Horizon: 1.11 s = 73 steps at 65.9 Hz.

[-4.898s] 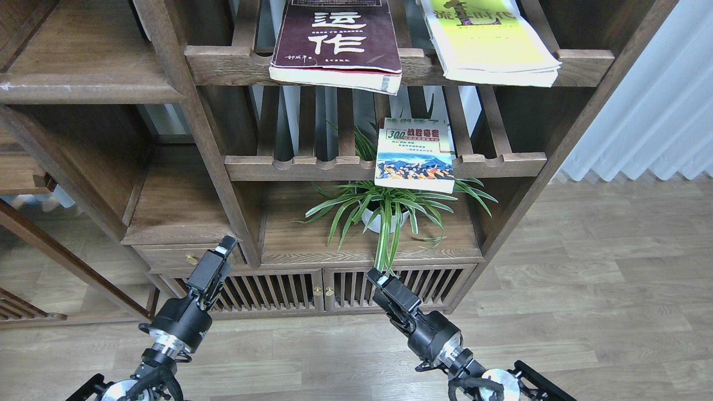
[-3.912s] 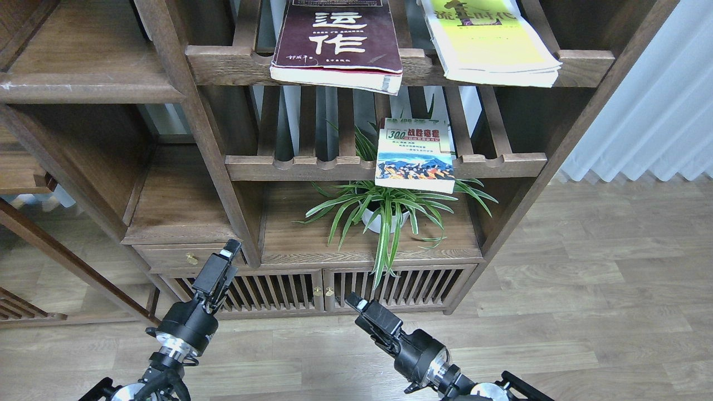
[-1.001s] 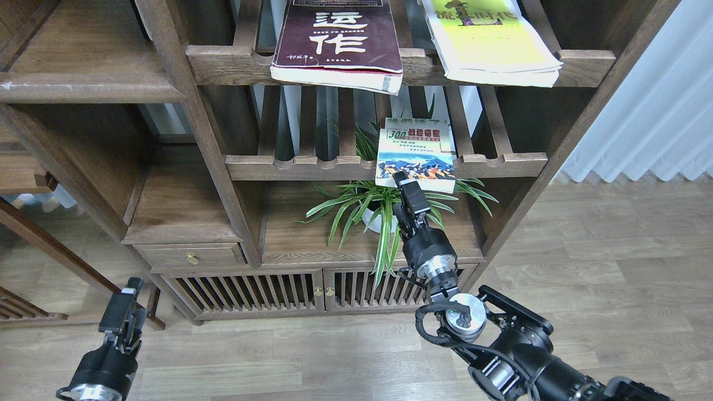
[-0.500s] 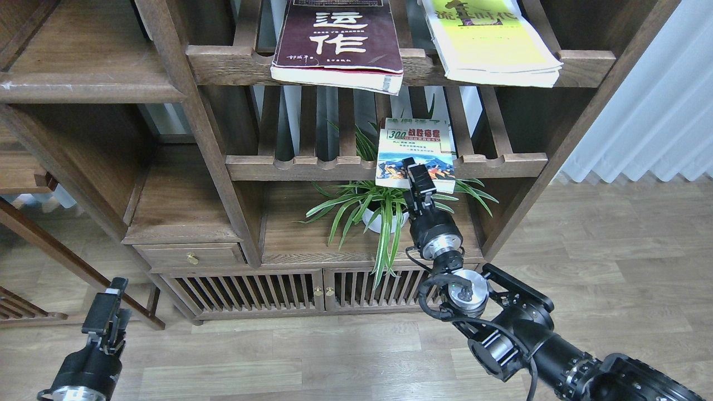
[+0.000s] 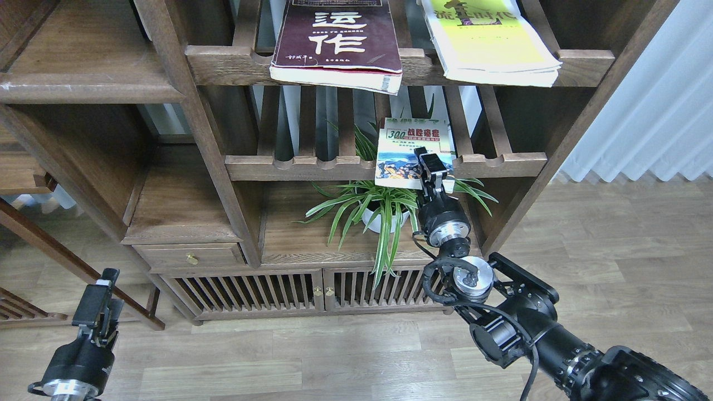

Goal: Organize books on shelf
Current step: 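Reach the right gripper up to the small blue book on the middle shelf, then pull the blue book off the shelf and down with the right gripper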

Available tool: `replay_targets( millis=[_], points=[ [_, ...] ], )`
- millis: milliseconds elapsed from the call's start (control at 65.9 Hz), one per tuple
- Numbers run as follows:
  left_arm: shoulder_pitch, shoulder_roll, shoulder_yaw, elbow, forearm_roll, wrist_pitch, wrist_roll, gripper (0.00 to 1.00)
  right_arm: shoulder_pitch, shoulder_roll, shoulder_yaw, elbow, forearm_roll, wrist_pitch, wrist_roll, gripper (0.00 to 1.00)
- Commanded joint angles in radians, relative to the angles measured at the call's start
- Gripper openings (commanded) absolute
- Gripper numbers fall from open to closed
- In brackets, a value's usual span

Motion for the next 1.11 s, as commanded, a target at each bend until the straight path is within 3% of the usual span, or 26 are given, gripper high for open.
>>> replay_targets(
  millis=[0,76,334,546,895,1077,1092],
  points=[
    [0.000,-0.001,-0.004,0.001,0.000,0.000,-0.002,1.00,0.002,0.000,-0.001,0.000,0.000,0.016,0.006,0.12],
    [0.000,-0.001,-0.004,0.000,0.000,0.000,-0.002,1.00,0.002,0.000,-0.001,-0.007,-0.003,0.036,0.006,0.04],
    [0.000,0.002,-0.019,-0.010,0.000,0.000,-0.002,1.00,0.002,0.000,-0.001,-0.012,-0.009,0.048,0.000,0.02],
    [-0.002,0.005,0.001,-0.017,0.000,0.000,0.003,1.00,-0.018,0.000,0.001,0.012,-0.021,0.168,-0.009,0.00],
    [-0.014,0.007,0.048,-0.019,0.000,0.000,0.008,1.00,-0.175,0.000,0.038,0.224,-0.072,0.188,-0.044,0.00],
    [-0.025,0.007,0.093,-0.034,-0.001,0.000,0.009,1.00,-0.261,0.000,0.047,0.276,-0.150,0.250,-0.098,0.00],
    [-0.037,0.008,0.117,-0.043,-0.001,0.000,0.012,1.00,-0.277,0.000,0.045,0.281,-0.170,0.250,-0.121,0.00]
  ],
)
